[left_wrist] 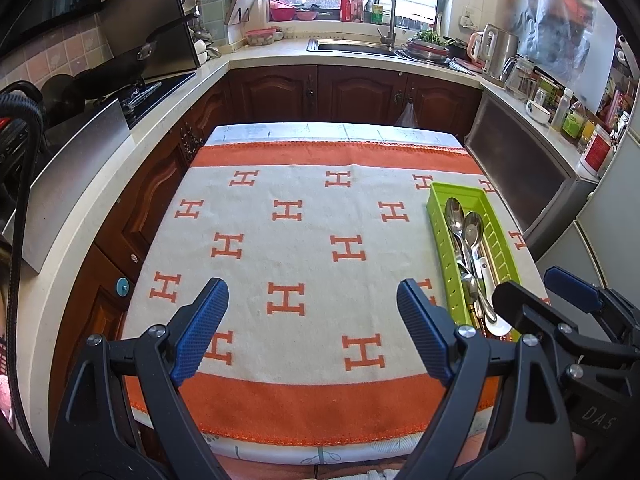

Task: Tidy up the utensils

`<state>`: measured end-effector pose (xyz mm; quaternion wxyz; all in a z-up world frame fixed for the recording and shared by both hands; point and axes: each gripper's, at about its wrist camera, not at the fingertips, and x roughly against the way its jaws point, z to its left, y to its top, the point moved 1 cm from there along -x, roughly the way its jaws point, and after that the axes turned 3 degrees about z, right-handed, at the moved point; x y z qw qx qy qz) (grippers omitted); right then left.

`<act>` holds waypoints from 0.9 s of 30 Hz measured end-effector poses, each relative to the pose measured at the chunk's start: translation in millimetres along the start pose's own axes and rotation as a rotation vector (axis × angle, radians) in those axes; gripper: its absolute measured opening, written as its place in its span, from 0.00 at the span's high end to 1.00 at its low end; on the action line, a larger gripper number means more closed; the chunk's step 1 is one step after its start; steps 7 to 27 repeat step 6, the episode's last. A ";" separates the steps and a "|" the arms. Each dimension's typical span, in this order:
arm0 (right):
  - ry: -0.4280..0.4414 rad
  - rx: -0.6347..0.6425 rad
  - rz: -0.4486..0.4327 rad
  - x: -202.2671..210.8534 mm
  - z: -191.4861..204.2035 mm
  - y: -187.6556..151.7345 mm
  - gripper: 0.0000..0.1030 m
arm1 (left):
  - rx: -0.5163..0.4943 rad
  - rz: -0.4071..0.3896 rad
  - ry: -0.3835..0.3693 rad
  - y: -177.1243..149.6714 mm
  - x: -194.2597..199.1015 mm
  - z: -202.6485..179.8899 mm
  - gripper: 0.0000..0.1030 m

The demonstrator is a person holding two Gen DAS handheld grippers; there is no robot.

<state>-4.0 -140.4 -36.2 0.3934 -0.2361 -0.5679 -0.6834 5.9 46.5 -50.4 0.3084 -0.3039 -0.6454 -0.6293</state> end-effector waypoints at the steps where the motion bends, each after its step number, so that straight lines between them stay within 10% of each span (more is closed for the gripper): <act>1: 0.001 -0.001 0.001 -1.4 -0.1 -1.2 0.19 | 0.002 0.001 0.000 -0.1 0.1 0.8 0.18; 27: -0.002 0.001 0.007 -5.5 0.4 -5.2 0.19 | 0.010 0.011 -0.009 -1.8 -2.3 3.2 0.18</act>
